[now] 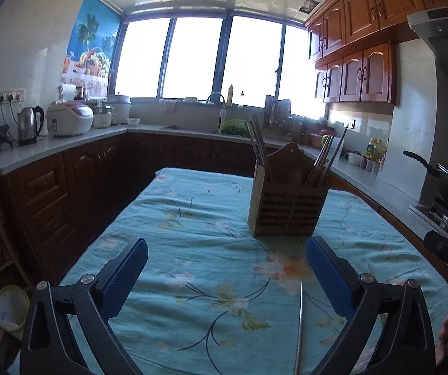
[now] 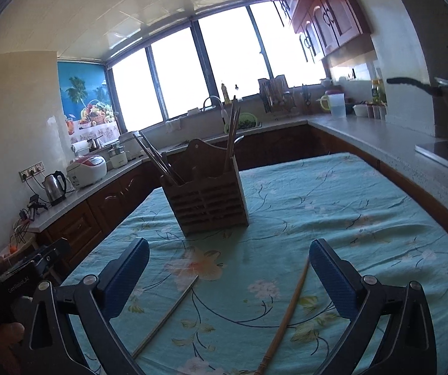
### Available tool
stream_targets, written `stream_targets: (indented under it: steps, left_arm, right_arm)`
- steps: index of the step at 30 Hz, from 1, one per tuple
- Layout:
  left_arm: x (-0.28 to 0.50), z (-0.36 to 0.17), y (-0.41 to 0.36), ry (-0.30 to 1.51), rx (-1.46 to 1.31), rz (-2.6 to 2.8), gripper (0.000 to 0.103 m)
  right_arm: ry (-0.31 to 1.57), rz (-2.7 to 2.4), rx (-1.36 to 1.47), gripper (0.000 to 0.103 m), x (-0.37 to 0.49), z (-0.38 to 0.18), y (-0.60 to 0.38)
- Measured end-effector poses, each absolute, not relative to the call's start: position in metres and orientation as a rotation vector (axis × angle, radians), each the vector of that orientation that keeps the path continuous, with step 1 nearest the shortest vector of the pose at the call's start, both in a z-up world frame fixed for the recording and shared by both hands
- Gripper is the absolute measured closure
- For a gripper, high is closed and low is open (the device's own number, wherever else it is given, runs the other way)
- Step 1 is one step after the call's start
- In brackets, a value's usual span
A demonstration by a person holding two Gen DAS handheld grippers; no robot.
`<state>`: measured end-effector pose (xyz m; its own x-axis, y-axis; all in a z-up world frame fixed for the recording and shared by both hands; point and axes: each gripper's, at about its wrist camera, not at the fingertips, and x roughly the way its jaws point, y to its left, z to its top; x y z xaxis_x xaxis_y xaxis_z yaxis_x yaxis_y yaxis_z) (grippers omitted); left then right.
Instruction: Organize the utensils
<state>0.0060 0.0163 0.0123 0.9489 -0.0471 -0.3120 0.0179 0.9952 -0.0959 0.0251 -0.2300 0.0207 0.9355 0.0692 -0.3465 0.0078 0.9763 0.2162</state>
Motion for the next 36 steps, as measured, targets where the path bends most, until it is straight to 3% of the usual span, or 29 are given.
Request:
stream_targets:
  steps: [4, 36]
  left_arm:
    - [-0.015, 0.006, 0.007, 0.276, -0.040, -0.013, 0.001]
    - [-0.031, -0.019, -0.006, 0.365, 0.012, 0.009, 0.001]
  right_arm:
    - [0.292, 0.013, 0.159, 0.000, 0.010, 0.022, -0.228]
    - [0.350, -0.041, 0.136, 0.000, -0.018, -0.017, -0.235]
